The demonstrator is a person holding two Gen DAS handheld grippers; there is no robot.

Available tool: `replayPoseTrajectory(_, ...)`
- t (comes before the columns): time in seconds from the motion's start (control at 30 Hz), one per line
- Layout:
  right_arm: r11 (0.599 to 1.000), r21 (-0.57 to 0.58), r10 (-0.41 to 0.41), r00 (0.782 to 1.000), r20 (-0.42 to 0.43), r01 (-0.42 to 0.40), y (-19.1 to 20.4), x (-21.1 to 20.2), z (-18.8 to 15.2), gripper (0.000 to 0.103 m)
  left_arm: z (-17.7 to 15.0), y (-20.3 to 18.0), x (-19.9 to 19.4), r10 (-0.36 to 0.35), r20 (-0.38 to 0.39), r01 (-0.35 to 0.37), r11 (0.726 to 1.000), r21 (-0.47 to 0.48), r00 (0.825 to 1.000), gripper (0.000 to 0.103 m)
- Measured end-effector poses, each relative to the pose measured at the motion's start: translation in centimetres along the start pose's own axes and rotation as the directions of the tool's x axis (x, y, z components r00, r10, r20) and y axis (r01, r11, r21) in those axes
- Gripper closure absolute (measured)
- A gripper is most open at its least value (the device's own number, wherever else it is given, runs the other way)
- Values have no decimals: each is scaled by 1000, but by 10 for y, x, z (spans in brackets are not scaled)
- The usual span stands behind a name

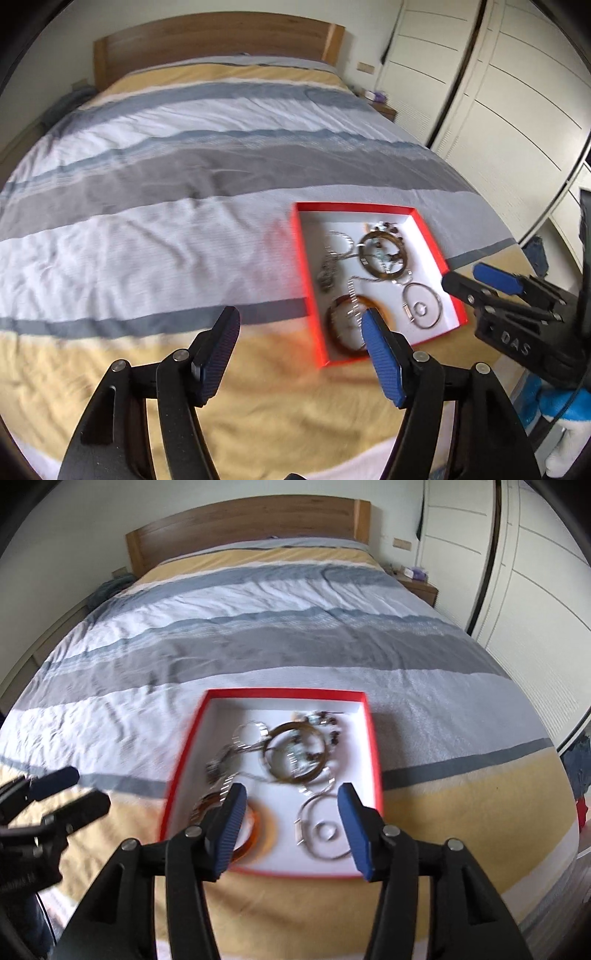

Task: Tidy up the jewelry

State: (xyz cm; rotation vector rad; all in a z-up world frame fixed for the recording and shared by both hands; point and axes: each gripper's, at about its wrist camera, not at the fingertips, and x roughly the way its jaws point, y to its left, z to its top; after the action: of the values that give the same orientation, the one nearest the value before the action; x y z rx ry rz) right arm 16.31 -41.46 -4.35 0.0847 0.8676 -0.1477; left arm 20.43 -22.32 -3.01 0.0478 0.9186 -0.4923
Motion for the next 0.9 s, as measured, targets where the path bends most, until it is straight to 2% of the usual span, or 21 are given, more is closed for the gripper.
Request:
replayPoseTrajectory(0.3,997,-61,46,998,46,-43,58,-61,-33,51,-39,36,-93,150,104,-151,989,3,983,36)
replayPoseTrajectory(0.73,993,-101,69,995,69,-62,97,-111,-79,50,-91,71,-171,212,183,-210,977,-30,960,31)
replayPoseTrajectory(0.9,992,-111,70,995,74,-61,101,-122,-89,50,-107,71,-190,230,224,-235,972,-3,947,24)
